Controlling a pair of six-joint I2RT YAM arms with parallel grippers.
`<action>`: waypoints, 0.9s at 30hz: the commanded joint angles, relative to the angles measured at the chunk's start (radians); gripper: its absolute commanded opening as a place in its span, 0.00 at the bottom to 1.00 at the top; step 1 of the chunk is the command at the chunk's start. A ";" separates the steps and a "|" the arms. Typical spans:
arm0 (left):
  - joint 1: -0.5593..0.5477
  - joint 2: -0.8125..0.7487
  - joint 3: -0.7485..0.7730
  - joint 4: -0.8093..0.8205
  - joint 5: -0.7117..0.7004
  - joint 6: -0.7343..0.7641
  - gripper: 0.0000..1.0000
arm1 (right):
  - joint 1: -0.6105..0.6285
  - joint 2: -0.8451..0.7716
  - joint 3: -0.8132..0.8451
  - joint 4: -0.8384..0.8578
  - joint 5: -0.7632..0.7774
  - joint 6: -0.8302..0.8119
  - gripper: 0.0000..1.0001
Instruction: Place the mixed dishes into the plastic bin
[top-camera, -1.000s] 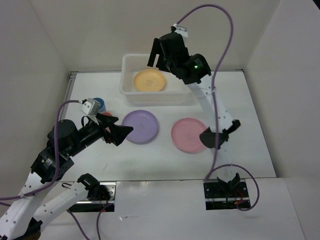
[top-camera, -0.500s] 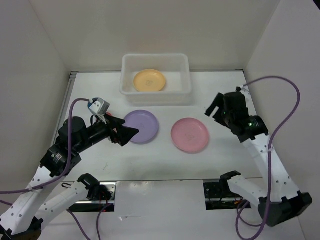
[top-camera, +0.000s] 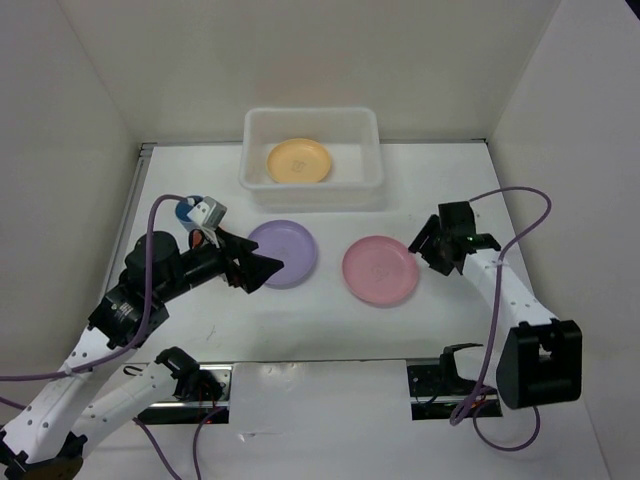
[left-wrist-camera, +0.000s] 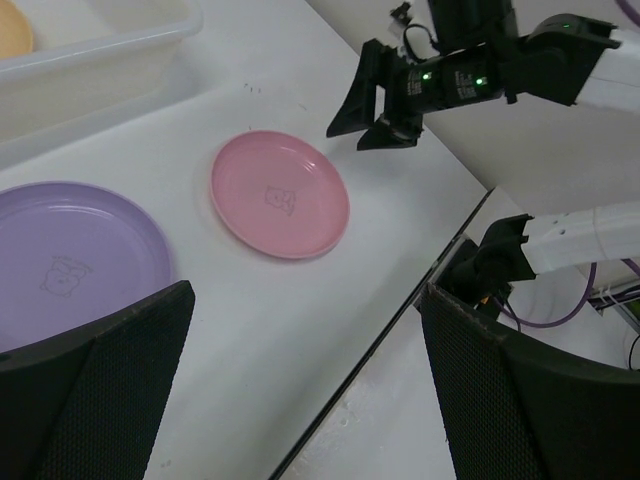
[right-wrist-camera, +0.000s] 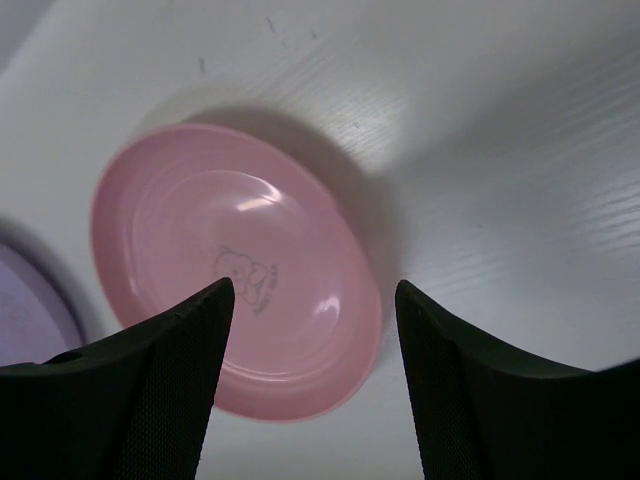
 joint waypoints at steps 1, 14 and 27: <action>0.006 0.001 -0.001 0.050 0.030 -0.009 1.00 | 0.014 0.055 -0.042 0.126 -0.009 0.000 0.70; 0.006 0.059 -0.001 0.051 0.048 -0.008 1.00 | 0.085 0.237 -0.067 0.201 0.062 0.011 0.70; 0.006 0.050 0.026 0.042 0.048 -0.008 1.00 | 0.163 0.278 -0.107 0.263 0.017 0.086 0.42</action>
